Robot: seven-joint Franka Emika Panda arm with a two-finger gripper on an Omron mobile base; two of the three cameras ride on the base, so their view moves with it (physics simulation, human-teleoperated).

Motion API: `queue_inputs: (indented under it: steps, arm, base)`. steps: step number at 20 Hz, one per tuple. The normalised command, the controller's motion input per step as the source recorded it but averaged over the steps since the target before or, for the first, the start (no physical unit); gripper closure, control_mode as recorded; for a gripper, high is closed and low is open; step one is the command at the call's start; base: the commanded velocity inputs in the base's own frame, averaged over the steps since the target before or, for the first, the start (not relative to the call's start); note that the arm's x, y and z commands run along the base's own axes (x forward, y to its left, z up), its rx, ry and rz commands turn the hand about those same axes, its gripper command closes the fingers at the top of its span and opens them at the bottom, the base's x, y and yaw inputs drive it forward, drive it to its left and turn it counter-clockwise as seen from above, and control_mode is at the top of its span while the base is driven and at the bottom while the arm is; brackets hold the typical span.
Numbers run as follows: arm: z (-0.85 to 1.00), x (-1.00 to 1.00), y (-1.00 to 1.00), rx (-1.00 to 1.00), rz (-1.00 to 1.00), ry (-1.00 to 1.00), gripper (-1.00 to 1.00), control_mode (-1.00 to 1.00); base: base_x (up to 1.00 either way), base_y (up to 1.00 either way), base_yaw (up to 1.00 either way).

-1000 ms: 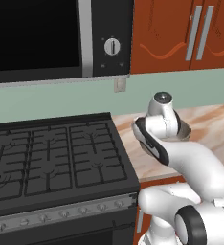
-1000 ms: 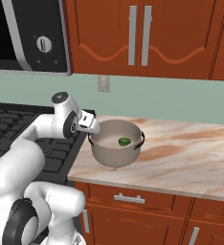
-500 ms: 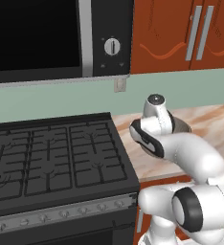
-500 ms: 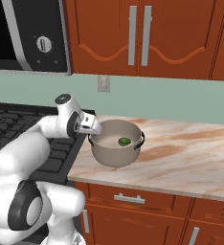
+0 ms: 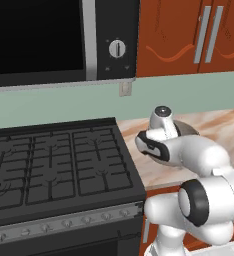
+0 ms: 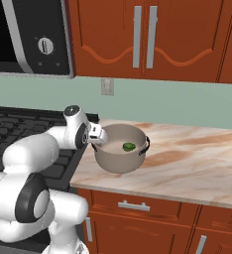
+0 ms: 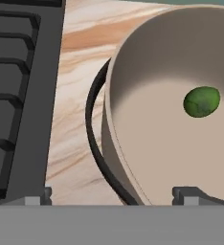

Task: Turn on the sink faucet. Then move the avocado from the counter to the sink. Turn off the sink. Move the vegetable from the sink to the pot next to the stove. Finally move the pot to the front center burner.

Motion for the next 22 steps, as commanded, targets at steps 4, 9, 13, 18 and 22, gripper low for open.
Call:
queue_inputs:
  steps: [4,9,13,18,22]
  arm:
    - [-0.37,0.27,0.0,-0.01,0.05,0.01,-1.0,-1.0]
    - [-0.34,0.18,0.0,0.0,0.04,0.02,1.0,-1.0]
    - [0.0,0.02,0.0,0.0,0.0,0.0,1.0,-1.0]
    - [0.0,-0.25,0.01,-0.01,0.0,-0.02,1.0,-1.0]
    - [0.13,-0.42,0.3,-0.09,0.0,0.0,1.0,-1.0]
  base:
    - [0.0,0.0,0.0]
    - [0.0,0.0,0.0]
    - [0.0,0.0,0.0]
    - [0.0,0.0,0.0]
    - [0.0,0.0,0.0]
